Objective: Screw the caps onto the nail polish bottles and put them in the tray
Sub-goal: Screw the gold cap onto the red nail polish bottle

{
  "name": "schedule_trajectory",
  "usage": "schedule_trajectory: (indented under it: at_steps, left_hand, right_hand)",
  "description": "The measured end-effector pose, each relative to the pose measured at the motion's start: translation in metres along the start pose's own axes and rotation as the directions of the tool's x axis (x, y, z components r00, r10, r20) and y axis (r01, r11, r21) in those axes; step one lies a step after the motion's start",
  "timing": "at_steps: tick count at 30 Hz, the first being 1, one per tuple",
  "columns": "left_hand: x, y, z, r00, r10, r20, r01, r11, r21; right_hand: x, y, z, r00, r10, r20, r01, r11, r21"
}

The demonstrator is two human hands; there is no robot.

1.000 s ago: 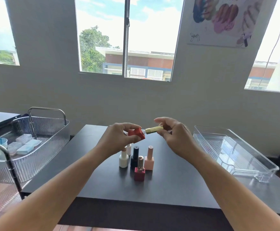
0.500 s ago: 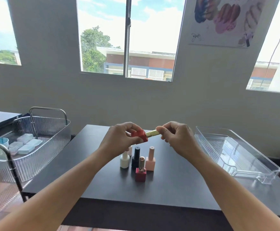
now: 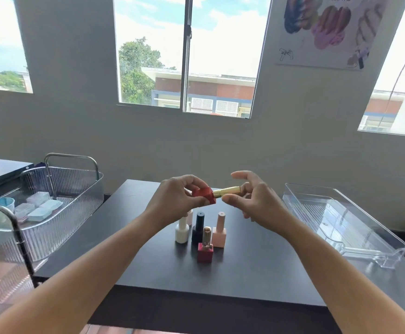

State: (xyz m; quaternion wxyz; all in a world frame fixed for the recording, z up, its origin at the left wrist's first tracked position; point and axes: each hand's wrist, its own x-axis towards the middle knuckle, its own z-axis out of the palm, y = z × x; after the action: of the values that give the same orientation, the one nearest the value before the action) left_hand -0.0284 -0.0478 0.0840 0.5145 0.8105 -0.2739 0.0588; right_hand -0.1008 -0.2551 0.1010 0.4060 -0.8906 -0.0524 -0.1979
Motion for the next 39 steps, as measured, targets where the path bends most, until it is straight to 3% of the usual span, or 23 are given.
schedule_trajectory:
  at_steps: [5, 12, 19, 27, 32, 36, 39]
  left_hand:
    - [0.0, 0.003, -0.001, 1.0, 0.022, 0.007, -0.022, 0.999, 0.024]
    - [0.0, 0.007, 0.0, 0.999, 0.032, 0.015, -0.033, 0.997, 0.065]
    - [0.002, 0.007, -0.001, 0.999, 0.039, 0.011, -0.04, 0.996, 0.079]
    - [0.002, 0.01, 0.001, 0.997, 0.076, -0.009, -0.073, 0.98, 0.185]
    - [0.004, 0.009, 0.002, 0.997, 0.074, 0.017, -0.076, 0.965, 0.251]
    - [0.002, 0.012, 0.004, 0.988, 0.152, 0.006, -0.146, 0.939, 0.312]
    - [0.0, 0.017, 0.004, 0.962, 0.272, 0.004, -0.249, 0.873, 0.419]
  right_hand:
    - [0.001, 0.003, -0.001, 0.996, -0.078, -0.052, 0.076, 0.996, -0.039]
    - [0.0, -0.003, -0.007, 0.998, 0.067, 0.0, -0.066, 0.978, -0.196]
    - [-0.003, 0.005, -0.004, 0.99, -0.14, -0.034, 0.131, 0.973, -0.19]
    - [-0.008, 0.001, -0.008, 0.998, -0.044, -0.046, 0.023, 0.919, -0.394]
    - [-0.016, 0.001, -0.006, 0.987, -0.159, -0.002, 0.138, 0.859, -0.493]
    - [-0.017, 0.001, -0.002, 0.973, -0.227, 0.03, 0.2, 0.782, -0.59]
    - [-0.017, 0.004, 0.001, 0.975, -0.217, 0.046, 0.201, 0.781, -0.591]
